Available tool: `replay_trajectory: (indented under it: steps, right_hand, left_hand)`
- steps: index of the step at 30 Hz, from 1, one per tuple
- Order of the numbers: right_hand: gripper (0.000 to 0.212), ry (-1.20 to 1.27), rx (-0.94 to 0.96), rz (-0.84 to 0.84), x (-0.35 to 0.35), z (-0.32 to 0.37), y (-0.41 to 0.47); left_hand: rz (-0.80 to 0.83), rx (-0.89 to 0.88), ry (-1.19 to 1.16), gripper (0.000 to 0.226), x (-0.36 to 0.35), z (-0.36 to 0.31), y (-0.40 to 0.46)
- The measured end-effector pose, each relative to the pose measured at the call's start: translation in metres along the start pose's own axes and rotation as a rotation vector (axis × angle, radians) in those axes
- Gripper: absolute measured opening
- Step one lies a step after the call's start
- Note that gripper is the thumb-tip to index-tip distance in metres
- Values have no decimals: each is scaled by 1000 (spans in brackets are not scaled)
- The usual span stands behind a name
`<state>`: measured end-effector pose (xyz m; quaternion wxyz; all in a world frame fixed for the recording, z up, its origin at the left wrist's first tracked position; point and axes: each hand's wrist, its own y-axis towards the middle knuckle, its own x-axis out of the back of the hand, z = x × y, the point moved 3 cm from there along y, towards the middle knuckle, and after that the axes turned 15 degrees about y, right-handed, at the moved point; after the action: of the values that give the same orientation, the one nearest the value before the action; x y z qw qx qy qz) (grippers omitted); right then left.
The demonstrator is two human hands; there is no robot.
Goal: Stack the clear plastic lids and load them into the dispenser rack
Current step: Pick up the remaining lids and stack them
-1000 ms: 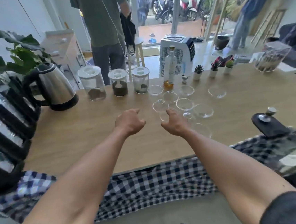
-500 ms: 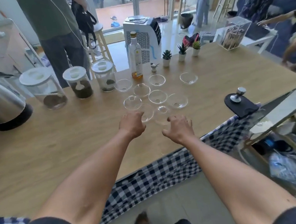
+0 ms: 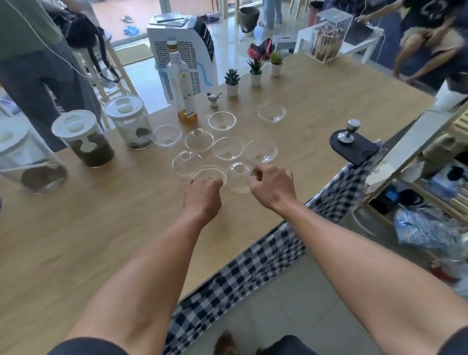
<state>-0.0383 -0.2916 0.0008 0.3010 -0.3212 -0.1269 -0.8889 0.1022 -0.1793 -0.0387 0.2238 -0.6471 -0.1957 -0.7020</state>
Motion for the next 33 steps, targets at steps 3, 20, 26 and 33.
replay_trajectory:
  steps: [3,20,26,33]
  right_hand:
    - [10,444,-163,-150,13,14,17]
    - [17,1129,-775,-166,-51,-51,18]
    - [15,940,-791,-232,-49,-65,22]
    - [17,466,-525,-191,-15,-77,49]
  left_hand:
    - [-44,14,-32,42,13,5,3]
    - [-34,594,-1399,19,65,30,44]
    - [131,710,-1640,25,33,-1,35]
    - [244,823,-1670,37,-2,-33,28]
